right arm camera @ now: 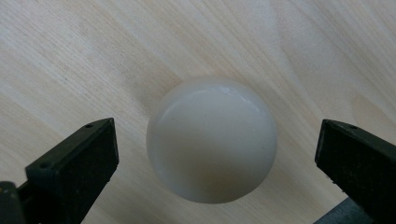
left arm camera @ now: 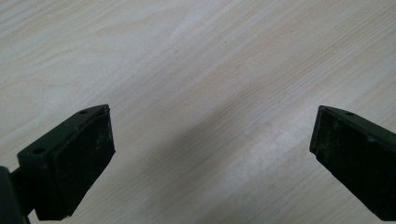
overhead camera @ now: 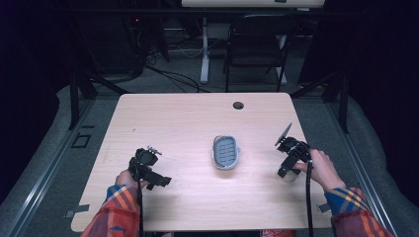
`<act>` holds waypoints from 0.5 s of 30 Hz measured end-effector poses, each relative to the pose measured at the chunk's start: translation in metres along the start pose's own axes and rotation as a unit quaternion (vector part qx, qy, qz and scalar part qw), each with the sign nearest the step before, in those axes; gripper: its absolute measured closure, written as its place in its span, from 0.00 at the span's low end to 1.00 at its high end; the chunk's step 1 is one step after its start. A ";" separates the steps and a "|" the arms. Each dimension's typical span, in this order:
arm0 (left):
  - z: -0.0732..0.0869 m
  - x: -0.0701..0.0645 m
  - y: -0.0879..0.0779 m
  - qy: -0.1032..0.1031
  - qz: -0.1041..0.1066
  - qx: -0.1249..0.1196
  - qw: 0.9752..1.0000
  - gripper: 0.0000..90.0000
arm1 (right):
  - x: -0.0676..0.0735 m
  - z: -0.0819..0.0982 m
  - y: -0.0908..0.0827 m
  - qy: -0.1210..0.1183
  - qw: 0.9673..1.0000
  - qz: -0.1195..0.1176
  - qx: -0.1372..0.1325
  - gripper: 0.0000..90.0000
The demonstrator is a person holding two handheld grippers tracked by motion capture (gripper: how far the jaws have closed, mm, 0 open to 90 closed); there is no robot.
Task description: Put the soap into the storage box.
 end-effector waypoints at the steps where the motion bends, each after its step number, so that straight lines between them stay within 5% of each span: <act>1: 0.000 0.000 0.000 0.000 0.000 0.000 1.000 0.00 | -0.003 0.001 -0.004 -0.026 0.999 0.008 0.036 0.00; 7: 0.000 0.000 0.000 -0.001 0.000 0.000 1.000 0.00 | -0.004 0.002 -0.001 -0.045 0.996 0.013 0.070 0.07; 15: 0.000 0.000 0.000 0.001 0.000 0.001 1.000 0.00 | -0.004 0.004 0.003 -0.048 0.995 0.015 0.084 0.21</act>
Point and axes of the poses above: each handheld gripper's, and its own axes: y roughly forward along the jaws, z roughly out of its underside, x roughly to its left, the point moved 7 cm from there along y, roughly forward along the jaws, and after that the axes turned 1 degree about x, right-handed, at the moved point
